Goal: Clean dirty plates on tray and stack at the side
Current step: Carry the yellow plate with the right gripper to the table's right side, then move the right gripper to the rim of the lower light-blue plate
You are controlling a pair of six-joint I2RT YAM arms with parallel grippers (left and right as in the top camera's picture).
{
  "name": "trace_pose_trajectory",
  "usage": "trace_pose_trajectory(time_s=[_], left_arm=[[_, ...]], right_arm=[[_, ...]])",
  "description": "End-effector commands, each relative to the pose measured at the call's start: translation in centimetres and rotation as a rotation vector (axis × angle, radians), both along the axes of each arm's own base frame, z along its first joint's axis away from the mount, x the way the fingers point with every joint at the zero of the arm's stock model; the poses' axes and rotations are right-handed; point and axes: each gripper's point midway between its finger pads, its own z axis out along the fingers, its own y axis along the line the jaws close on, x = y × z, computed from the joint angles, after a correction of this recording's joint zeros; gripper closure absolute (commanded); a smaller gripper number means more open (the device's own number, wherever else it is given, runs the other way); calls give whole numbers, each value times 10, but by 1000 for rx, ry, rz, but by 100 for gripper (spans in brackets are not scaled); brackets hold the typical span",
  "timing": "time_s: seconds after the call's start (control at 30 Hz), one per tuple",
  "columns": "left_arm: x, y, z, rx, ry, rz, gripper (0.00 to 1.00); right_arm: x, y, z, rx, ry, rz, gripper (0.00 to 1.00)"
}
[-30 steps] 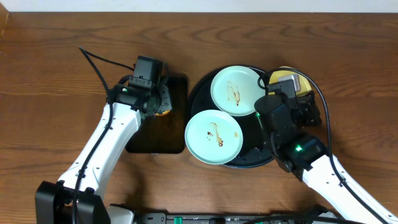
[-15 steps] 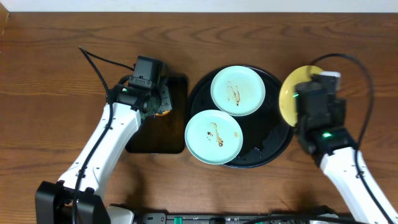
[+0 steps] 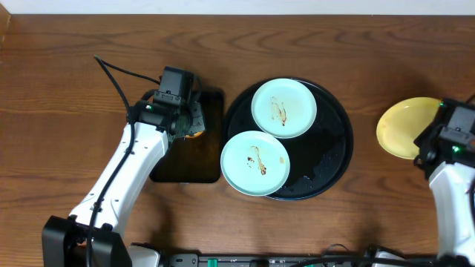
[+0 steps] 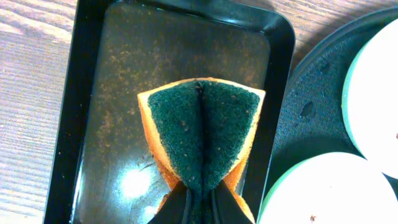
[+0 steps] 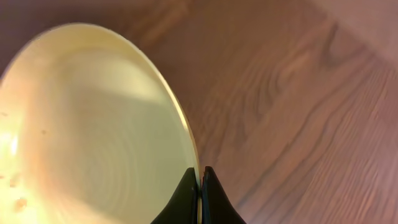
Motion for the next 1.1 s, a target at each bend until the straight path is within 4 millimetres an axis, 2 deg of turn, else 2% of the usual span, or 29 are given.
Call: trace_pose_trajectory(time_s=[0.0, 0.13, 0.23, 0.27, 0.33, 0.4, 0.47, 0.57, 0.63, 0.67, 0.73, 0.8, 0.9, 1.07], left_arm=[[-2, 3, 1, 11, -4, -8, 92], [-2, 3, 1, 11, -3, -9, 92], [-2, 3, 1, 11, -3, -9, 92], [-2, 3, 1, 11, -4, -9, 92], [-2, 3, 1, 11, -4, -9, 92], [-2, 3, 1, 11, -4, -8, 92], [-2, 3, 1, 11, -4, -8, 92], [-2, 3, 1, 11, -3, -9, 92], [-2, 3, 1, 11, -4, -9, 92], [-2, 3, 1, 11, -4, -9, 92], [-2, 3, 1, 11, -4, -9, 92], [-2, 3, 1, 11, -4, -9, 92], [-2, 3, 1, 11, -4, -9, 92], [-2, 2, 1, 5, -2, -12, 92]], right_arm=[[9, -7, -25, 112, -34, -51, 99], [25, -22, -42, 115, -61, -65, 99], [38, -21, -47, 138, -96, -41, 97], [42, -19, -47, 152, -108, -28, 90], [47, -14, -46, 176, -132, -4, 68], [55, -5, -42, 205, -151, 61, 60], [62, 7, -37, 244, -175, 135, 59], [74, 42, -26, 353, -225, 301, 57], [78, 76, -19, 469, -255, 422, 57], [77, 107, -15, 581, -270, 514, 57], [71, 143, -16, 707, -249, 599, 56], [59, 172, -24, 786, -176, 642, 56], [42, 209, -36, 809, -54, 761, 55], [17, 251, -60, 791, 139, 857, 56]])
